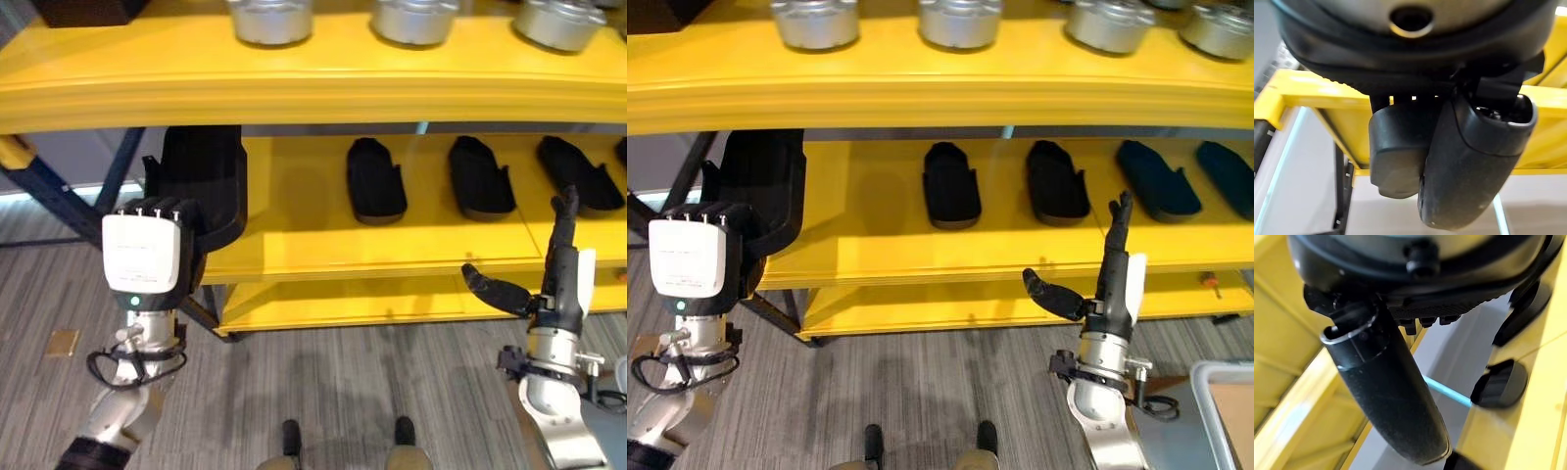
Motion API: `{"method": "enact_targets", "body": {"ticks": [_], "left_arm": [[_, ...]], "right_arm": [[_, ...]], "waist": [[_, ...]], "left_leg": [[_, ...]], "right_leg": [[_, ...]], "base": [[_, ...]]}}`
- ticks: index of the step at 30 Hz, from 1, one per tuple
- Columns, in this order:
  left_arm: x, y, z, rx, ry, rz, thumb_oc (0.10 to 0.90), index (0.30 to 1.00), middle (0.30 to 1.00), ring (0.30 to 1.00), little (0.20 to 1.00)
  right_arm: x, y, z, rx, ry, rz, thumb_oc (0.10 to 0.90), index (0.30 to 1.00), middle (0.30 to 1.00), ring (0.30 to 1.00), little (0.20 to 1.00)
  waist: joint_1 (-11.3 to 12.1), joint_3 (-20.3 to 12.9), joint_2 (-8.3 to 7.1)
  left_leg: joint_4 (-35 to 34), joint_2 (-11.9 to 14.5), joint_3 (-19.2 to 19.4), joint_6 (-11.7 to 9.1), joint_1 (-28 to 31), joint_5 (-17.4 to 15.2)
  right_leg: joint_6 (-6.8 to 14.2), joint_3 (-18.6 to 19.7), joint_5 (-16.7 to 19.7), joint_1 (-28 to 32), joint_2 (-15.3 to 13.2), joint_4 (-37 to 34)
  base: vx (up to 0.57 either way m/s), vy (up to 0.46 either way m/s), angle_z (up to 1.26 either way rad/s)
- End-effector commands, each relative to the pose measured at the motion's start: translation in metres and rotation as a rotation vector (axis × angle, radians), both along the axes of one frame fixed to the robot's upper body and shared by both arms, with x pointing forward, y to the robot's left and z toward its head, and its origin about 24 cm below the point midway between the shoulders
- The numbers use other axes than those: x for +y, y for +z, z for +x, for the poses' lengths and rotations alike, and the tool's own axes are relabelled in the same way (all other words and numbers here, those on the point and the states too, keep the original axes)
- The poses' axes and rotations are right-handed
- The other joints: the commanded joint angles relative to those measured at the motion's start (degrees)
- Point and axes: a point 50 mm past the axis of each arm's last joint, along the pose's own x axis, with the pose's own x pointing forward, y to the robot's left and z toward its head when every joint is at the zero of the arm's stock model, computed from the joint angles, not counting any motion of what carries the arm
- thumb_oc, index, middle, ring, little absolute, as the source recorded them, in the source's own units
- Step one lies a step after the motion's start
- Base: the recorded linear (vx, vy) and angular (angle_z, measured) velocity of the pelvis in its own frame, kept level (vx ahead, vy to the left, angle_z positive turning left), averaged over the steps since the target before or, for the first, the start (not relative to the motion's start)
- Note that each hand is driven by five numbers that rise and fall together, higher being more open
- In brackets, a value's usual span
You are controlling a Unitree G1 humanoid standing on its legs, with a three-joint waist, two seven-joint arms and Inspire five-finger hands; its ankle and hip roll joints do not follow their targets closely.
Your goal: Move parts from the plastic box to the shelf.
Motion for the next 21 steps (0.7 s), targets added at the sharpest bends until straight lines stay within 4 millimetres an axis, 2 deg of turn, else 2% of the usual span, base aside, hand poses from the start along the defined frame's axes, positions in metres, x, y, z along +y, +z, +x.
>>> {"method": "enact_targets", "body": {"ticks": [1, 2, 3, 4, 7, 10, 12, 13, 17, 21], "left_arm": [[0.004, 0.062, 0.005, -0.329, -0.018, 0.072, 0.400, 0.300, 0.300, 0.300, 0.300], [-0.001, 0.062, 0.010, -0.322, -0.021, 0.070, 0.400, 0.300, 0.300, 0.300, 0.300], [-0.005, 0.062, 0.014, -0.314, -0.022, 0.060, 0.400, 0.300, 0.300, 0.300, 0.300], [-0.008, 0.062, 0.018, -0.306, -0.032, 0.053, 0.400, 0.300, 0.300, 0.300, 0.300], [-0.009, 0.061, 0.018, -0.303, -0.035, 0.050, 0.400, 0.300, 0.300, 0.300, 0.300], [-0.009, 0.058, 0.018, -0.272, -0.031, 0.052, 0.400, 0.300, 0.300, 0.300, 0.300], [-0.009, 0.058, 0.018, -0.272, -0.031, 0.052, 0.400, 0.300, 0.300, 0.300, 0.300], [-0.006, 0.057, 0.019, -0.262, -0.004, 0.057, 0.400, 0.300, 0.300, 0.300, 0.300], [-0.002, 0.057, 0.017, -0.259, 0.021, 0.057, 0.400, 0.300, 0.300, 0.300, 0.300], [-0.001, 0.058, 0.016, -0.260, 0.026, 0.057, 0.400, 0.300, 0.300, 0.300, 0.300]], "right_arm": [[0.001, 0.043, 0.009, -0.225, 0.026, -0.089, 0.900, 1.000, 1.000, 1.000, 1.000], [-0.002, 0.042, 0.007, -0.220, 0.026, -0.098, 0.900, 1.000, 1.000, 1.000, 1.000], [-0.006, 0.041, 0.004, -0.215, 0.019, -0.110, 0.900, 1.000, 1.000, 1.000, 1.000], [-0.010, 0.038, 0.001, -0.215, -0.003, -0.129, 0.900, 1.000, 1.000, 1.000, 1.000], [-0.011, 0.038, 0.001, -0.216, -0.009, -0.135, 0.900, 1.000, 1.000, 1.000, 1.000], [-0.015, 0.040, -0.005, -0.250, -0.066, -0.139, 0.900, 1.000, 1.000, 1.000, 1.000], [-0.015, 0.040, -0.005, -0.250, -0.066, -0.139, 0.900, 1.000, 1.000, 1.000, 1.000], [-0.018, 0.041, -0.006, -0.256, -0.083, -0.138, 0.900, 1.000, 1.000, 1.000, 1.000], [-0.022, 0.043, -0.008, -0.261, -0.085, -0.139, 0.900, 1.000, 1.000, 1.000, 1.000], [-0.022, 0.043, -0.009, -0.261, -0.085, -0.142, 0.900, 1.000, 1.000, 1.000, 1.000]], "waist": [[0.2, -5.7, 1.22], [-1.2, -5.8, 0.78], [-2.9, -6.1, 0.63], [-3.7, -6.3, 1.10], [-3.6, -6.3, 1.21], [-4.9, -6.8, 1.92], [-4.9, -6.8, 1.92], [-5.6, -6.9, 1.99], [-5.7, -6.7, 1.83], [-5.7, -6.7, 1.80]], "left_leg": [[-3.0, -2.2, 5.8, 3.5, 4.8, -6.0], [-3.1, -3.5, 4.7, 3.5, 4.8, -5.8], [-3.1, -5.3, 2.9, 3.6, 5.1, -6.3], [-3.0, -6.1, 2.2, 3.8, 4.9, -6.2], [-3.0, -6.2, 2.3, 3.8, 4.9, -6.3], [-0.9, -5.9, 2.7, 3.7, 5.2, -7.7], [-0.9, -5.9, 2.7, 3.7, 5.2, -7.7], [0.6, -5.9, 3.3, 3.6, 5.5, -8.8], [5.6, -6.0, 4.2, 3.7, 4.6, -11.5], [7.9, -5.9, 4.5, 3.7, 3.7, -12.2]], "right_leg": [[-3.4, -0.8, -10.5, -0.2, 8.6, 4.0], [-5.7, 2.2, -11.1, 0.0, 13.2, 2.0], [-6.7, 6.8, -9.3, 0.7, 16.1, -2.5], [-7.2, 9.4, -7.9, 1.1, 17.1, -4.6], [-7.3, 9.6, -7.7, 1.3, 17.2, -5.0], [-7.7, 11.5, -7.9, 2.0, 17.4, -6.0], [-7.7, 11.5, -7.9, 2.0, 17.4, -6.0], [-7.9, 11.8, -8.1, 2.4, 17.5, -6.4], [-8.4, 12.0, -8.5, 2.6, 17.0, -6.0], [-8.6, 12.0, -8.6, 2.4, 16.9, -5.8]], "base": [[0.09, 0.047, 0.00], [0.22, 0.065, -0.17], [0.28, 0.013, 0.00], [0.21, -0.014, 0.30], [0.08, -0.035, 0.81], [0.25, -0.143, -0.06], [0.10, -0.059, -0.16], [0.14, -0.079, -0.20], [0.07, -0.038, -0.13], [0.02, -0.014, -0.07]]}}
